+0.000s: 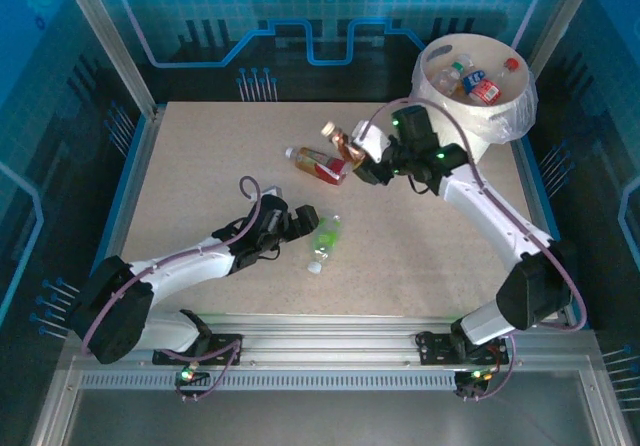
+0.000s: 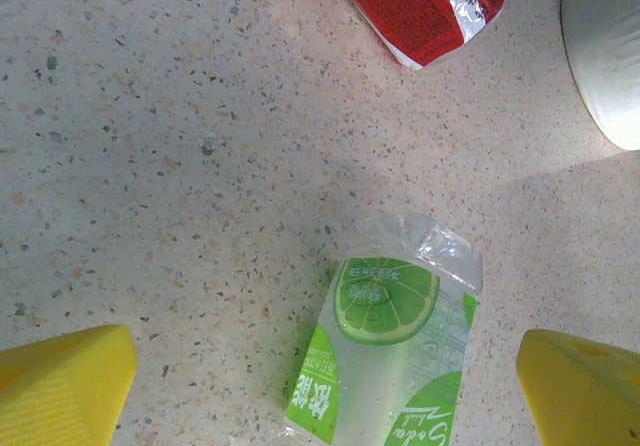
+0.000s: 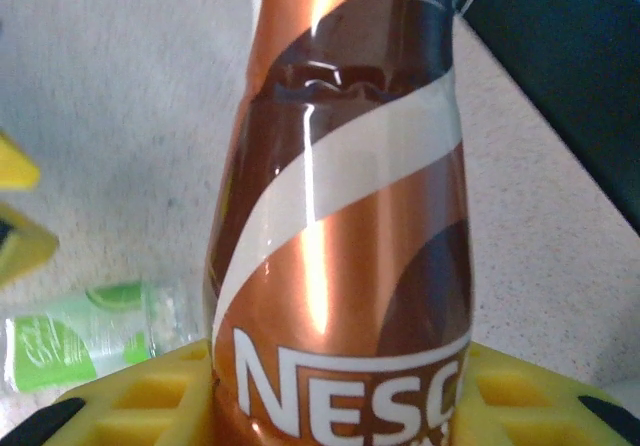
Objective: Put the plastic bottles in the bin
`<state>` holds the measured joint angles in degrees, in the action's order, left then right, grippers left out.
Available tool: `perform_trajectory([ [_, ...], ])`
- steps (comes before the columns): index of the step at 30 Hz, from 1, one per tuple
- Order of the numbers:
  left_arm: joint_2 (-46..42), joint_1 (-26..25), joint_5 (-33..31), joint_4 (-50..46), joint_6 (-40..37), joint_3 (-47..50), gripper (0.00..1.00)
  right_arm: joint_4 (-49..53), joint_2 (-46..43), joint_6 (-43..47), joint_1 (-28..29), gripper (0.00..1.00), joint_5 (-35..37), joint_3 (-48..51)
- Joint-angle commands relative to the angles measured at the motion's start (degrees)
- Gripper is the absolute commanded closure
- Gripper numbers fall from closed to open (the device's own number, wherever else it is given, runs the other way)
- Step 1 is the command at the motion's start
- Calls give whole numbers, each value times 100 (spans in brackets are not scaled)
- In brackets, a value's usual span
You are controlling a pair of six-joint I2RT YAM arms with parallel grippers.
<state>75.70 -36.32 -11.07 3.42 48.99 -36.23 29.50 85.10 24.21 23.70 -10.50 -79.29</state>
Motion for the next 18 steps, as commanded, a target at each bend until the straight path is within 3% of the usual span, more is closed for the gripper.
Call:
perform_trajectory([
  [1,-135,-59,-275,112,-66,-163,1,-590,-452,-1291,-409,61,-598,-224],
  [6,-151,-71,-185,-67,-19,-175,1,-896,-662,-2652,-1343,61,-1040,-603],
  [18,-553,-152,-106,-430,-340,-104,1,-760,129,-4872,-2737,58,260,-1861],
])
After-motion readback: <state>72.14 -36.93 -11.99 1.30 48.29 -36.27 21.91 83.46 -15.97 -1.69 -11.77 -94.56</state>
